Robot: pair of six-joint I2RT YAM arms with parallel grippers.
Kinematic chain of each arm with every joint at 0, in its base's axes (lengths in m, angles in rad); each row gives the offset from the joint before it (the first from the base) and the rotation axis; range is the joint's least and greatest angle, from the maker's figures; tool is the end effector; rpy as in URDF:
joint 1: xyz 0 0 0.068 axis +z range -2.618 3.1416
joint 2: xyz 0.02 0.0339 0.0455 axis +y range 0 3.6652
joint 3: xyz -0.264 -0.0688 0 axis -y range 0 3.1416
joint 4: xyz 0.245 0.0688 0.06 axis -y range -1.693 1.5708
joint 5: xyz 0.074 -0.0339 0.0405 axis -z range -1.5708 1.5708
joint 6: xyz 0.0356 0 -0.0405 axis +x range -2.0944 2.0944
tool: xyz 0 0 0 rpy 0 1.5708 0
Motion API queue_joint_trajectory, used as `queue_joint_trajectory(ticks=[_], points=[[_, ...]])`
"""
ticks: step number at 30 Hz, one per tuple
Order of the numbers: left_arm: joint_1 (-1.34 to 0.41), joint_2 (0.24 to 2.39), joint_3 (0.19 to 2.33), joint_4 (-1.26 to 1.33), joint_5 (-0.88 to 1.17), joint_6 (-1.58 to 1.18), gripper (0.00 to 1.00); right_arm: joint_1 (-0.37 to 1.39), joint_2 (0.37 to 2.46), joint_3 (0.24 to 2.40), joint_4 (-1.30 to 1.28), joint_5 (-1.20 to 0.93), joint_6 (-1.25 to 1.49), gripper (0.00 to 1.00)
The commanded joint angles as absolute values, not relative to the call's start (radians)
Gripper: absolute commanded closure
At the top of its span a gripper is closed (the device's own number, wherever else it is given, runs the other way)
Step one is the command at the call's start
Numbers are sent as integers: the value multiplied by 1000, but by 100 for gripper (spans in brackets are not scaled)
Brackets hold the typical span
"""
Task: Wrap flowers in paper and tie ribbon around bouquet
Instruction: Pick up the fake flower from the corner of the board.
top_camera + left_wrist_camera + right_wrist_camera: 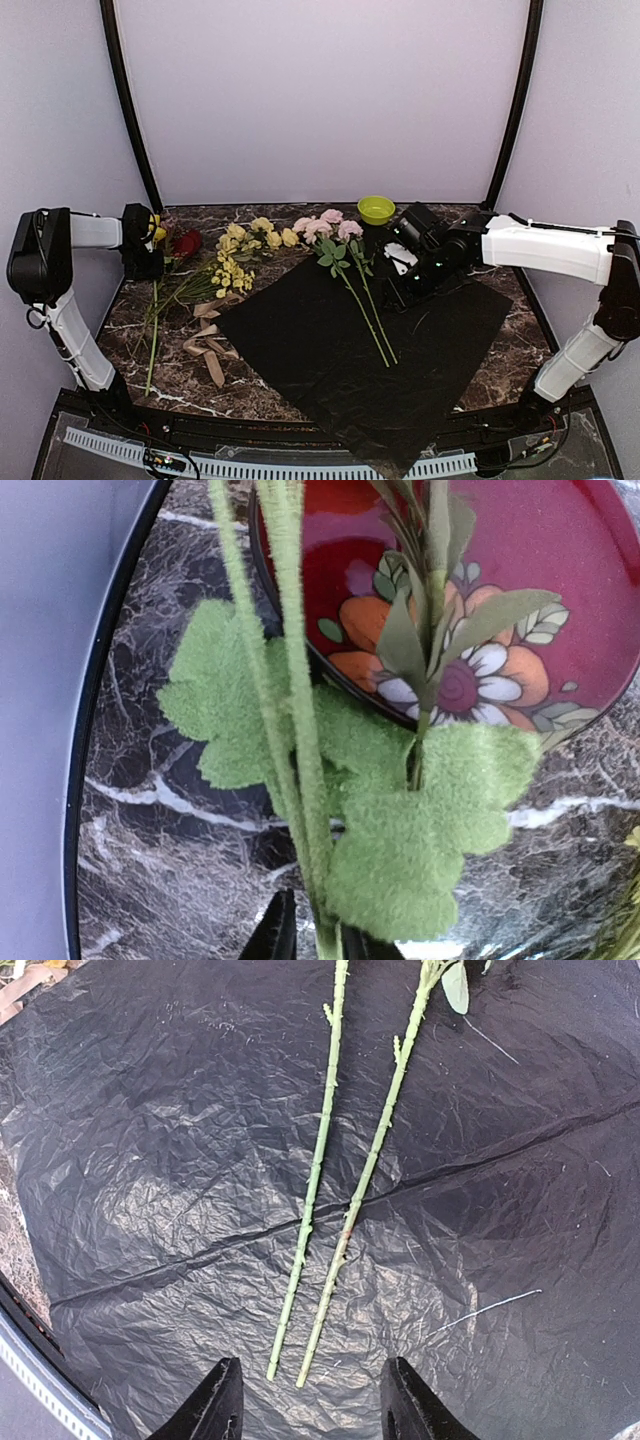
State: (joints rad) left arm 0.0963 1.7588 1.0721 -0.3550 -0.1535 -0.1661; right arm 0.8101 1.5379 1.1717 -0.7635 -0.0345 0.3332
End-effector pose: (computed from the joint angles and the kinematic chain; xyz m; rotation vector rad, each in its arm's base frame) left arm 0.3498 0.0393 0.1697 -0.3942 2.5731 0.1754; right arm 0.2117 0.2242 0.2466 -0.6634 2.6839 0.3755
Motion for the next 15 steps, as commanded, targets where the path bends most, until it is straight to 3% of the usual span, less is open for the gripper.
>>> queue_joint_trajectory(ticks=[1,7,13,15], points=[[100,1750,1054,-362,-156,-149,87,817,1538,1164,-755,-46,331,53],[100,1751,1056,-356,-125,-151,81,817,1534,1160,-755,-45,334,52],[101,1783,1051,-356,-160,-141,100,817,1524,1160,-756,-43,333,52],[100,1776,1050,-353,-161,-139,100,816,1521,1160,-758,-39,331,52]])
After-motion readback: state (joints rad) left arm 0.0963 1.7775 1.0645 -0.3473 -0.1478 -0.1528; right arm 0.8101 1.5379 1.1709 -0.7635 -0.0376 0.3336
